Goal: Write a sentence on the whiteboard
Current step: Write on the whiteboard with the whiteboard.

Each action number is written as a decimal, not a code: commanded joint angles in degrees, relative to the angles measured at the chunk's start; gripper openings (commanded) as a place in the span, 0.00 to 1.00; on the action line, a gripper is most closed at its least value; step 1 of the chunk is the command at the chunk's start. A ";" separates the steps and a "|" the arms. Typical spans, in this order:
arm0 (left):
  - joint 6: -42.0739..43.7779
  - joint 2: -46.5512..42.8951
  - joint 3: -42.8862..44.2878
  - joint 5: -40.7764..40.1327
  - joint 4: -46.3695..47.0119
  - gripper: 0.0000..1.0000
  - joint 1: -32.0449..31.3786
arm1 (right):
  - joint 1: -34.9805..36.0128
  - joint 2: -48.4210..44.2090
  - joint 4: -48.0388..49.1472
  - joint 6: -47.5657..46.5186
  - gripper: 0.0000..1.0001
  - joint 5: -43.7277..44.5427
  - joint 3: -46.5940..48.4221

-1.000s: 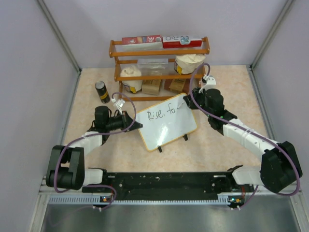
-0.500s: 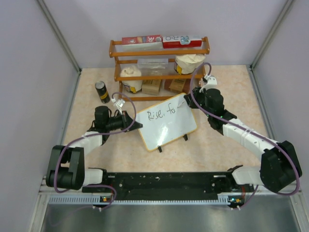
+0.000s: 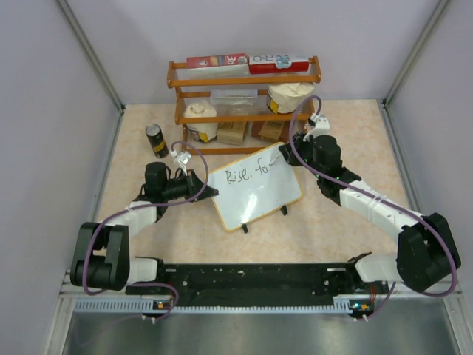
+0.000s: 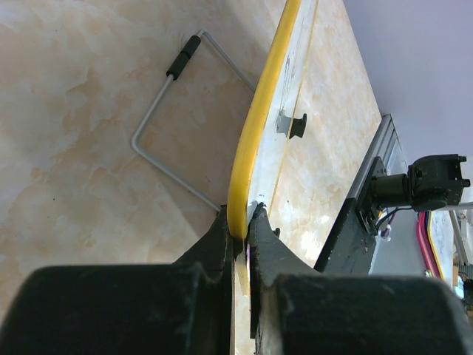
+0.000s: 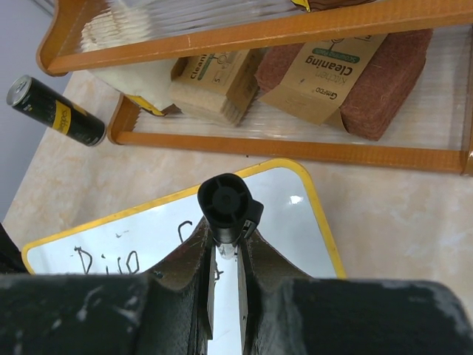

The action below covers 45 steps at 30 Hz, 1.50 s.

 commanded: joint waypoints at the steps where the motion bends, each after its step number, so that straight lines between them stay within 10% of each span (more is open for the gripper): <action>1: 7.74 0.21 -1.71 -11.25 -2.42 0.00 0.13 | -0.48 -0.25 -0.84 -0.42 0.00 -0.75 0.79; 45: 7.74 0.12 -1.80 -11.16 -2.33 0.00 0.13 | -1.80 -0.87 0.48 -0.24 0.00 2.15 2.19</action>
